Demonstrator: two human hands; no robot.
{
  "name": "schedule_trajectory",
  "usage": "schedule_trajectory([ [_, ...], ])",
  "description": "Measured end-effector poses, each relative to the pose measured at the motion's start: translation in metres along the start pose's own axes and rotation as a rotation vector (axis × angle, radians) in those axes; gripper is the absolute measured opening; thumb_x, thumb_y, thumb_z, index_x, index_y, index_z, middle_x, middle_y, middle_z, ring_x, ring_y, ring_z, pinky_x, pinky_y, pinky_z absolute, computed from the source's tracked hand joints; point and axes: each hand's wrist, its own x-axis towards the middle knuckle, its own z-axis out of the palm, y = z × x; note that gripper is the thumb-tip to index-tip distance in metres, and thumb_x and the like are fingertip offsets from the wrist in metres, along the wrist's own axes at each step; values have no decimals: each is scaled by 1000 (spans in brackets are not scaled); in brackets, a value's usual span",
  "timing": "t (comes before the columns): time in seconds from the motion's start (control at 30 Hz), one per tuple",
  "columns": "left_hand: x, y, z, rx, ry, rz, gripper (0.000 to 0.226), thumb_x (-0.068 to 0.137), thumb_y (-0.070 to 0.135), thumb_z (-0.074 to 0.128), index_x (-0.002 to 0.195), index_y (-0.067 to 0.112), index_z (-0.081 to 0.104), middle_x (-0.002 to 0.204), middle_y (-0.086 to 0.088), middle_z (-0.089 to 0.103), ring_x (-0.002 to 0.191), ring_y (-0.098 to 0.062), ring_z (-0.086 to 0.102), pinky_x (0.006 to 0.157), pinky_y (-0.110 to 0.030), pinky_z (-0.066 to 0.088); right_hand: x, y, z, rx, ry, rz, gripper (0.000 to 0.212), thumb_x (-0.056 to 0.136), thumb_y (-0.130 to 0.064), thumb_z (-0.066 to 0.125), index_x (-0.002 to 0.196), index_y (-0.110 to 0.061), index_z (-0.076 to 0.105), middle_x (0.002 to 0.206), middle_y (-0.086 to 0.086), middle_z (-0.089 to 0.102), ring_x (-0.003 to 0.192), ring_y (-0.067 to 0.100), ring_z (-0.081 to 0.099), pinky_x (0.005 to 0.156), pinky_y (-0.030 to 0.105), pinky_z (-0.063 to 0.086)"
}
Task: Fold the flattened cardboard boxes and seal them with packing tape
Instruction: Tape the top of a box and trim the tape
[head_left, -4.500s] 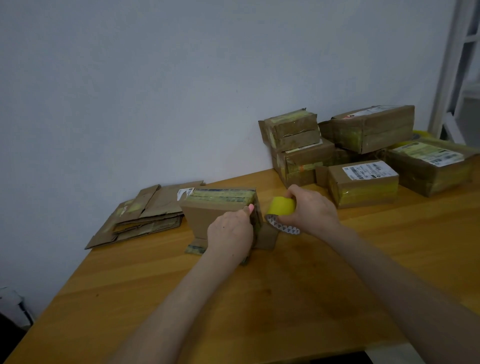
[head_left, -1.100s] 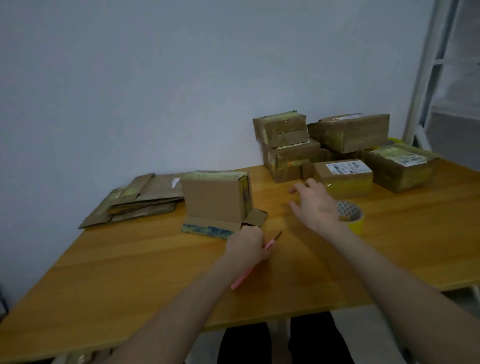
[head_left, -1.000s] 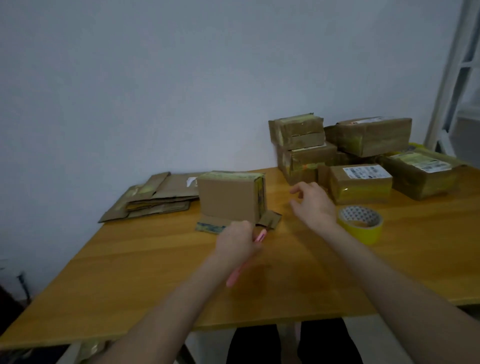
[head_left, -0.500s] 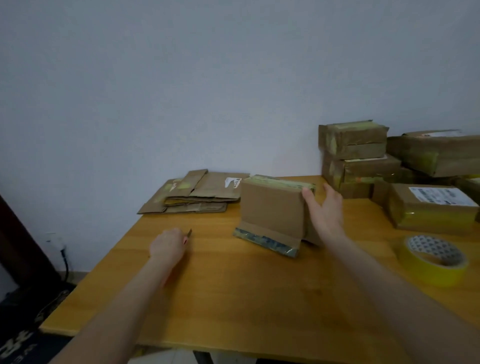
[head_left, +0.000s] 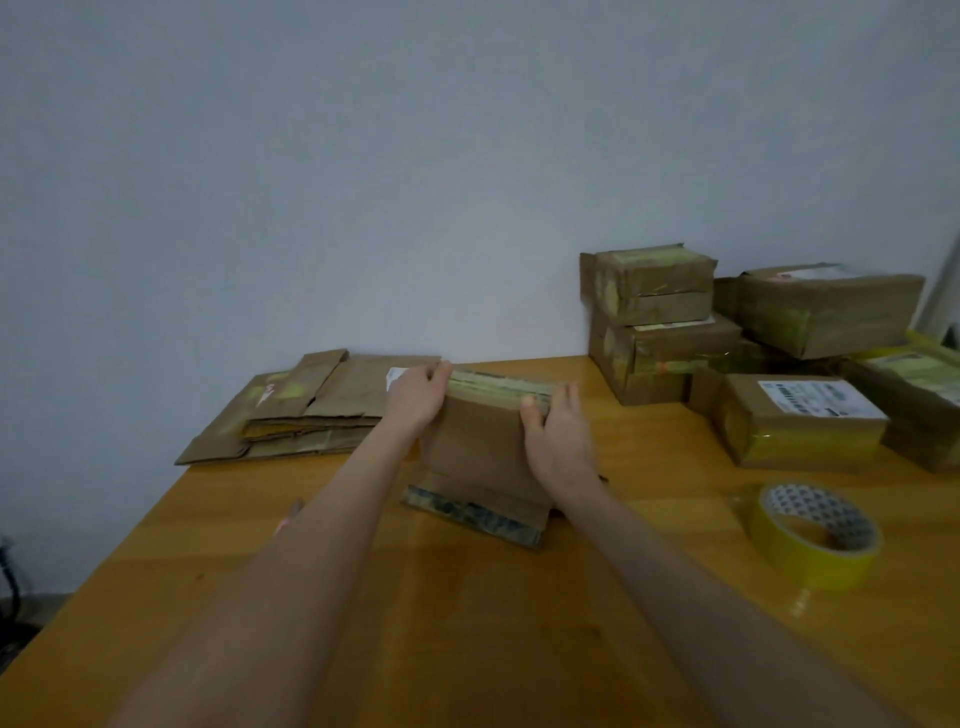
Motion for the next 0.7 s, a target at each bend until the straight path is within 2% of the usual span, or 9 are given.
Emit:
schedule_trajectory([
  [0.1,7,-12,3,50,-3,-37,49,100,40,37,105,1,65,114,-18,63,105,-32,56,84,-36,44,10,1,2,69,6,119,63,103,-39,27,152,-7,4,160,9,7,139,31,30,105,39,35],
  [0.2,-1,-20,9,80,-4,-99,52,98,44,38,106,-1,63,112,-19,61,97,-31,57,72,-34,40,14,6,0,138,-8,195,60,104,-36,28,153,-9,5,138,14,47,118,31,52,85,37,46],
  [0.3,-9,-22,6,144,-17,-94,53,98,44,36,106,-2,62,115,-20,61,92,-31,59,72,-36,45,24,12,-18,142,-66,242,51,104,-35,28,141,-1,36,122,14,55,110,29,53,86,35,43],
  [0.37,-12,-18,0,183,-55,-94,50,98,45,37,98,0,58,110,-20,63,78,-26,57,67,-34,45,31,15,-29,65,-138,270,52,103,-38,30,133,2,43,119,14,53,107,29,52,86,36,42],
  [0.4,-15,-14,-2,215,-48,-90,46,98,45,38,100,2,54,111,-20,62,77,-24,56,67,-33,44,34,15,-33,-52,-133,234,53,102,-38,31,137,1,39,128,16,49,115,30,49,91,39,42],
  [0.47,-22,-1,2,293,30,-23,52,97,49,38,126,7,46,129,-18,53,105,-30,57,84,-38,46,35,11,-33,-314,-56,22,56,102,-35,32,149,-7,20,155,12,22,142,31,24,111,44,30],
  [0.5,-24,6,8,332,55,28,62,96,55,36,139,11,37,140,-15,46,120,-33,50,94,-43,43,33,5,-30,-395,-51,-126,56,102,-33,30,152,-11,13,160,6,10,146,28,10,116,44,21],
  [0.57,-26,16,21,415,60,57,79,88,70,31,147,18,28,149,-14,36,133,-35,38,102,-48,39,29,-3,-22,-488,-157,-317,51,103,-33,23,152,-18,17,160,-1,11,148,22,4,119,46,11],
  [0.7,-19,16,25,395,14,-105,97,77,79,42,145,11,29,141,-13,46,123,-33,50,94,-44,48,23,3,-10,-575,-200,-331,51,102,-44,16,149,-25,27,159,-5,16,147,19,9,118,49,8],
])
